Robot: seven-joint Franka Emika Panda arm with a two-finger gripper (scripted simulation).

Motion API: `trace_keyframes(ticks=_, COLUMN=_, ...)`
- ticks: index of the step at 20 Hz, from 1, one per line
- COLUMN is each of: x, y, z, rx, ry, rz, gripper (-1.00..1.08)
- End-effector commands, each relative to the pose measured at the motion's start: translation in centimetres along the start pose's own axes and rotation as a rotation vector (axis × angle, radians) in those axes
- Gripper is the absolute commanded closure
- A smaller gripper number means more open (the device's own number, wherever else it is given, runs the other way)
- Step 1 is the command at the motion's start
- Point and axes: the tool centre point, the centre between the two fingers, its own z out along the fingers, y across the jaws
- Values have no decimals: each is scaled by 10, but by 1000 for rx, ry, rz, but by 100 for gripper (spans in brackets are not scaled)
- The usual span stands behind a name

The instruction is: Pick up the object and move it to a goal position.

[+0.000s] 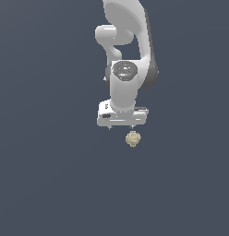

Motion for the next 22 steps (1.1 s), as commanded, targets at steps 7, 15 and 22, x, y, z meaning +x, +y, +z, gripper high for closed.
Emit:
trace_keyframes(ticks=7, x=6, y=5, z=0, rx=-18, ry=11, rz=4, gripper=-92)
trace_keyframes(ticks=15, x=9, y=7, z=0, rx=-26, ry=16, rz=6, gripper=-92)
trace_keyframes(ticks=22, x=9, y=2, z=4, rx=-23, ry=17, rz=58, gripper=-92)
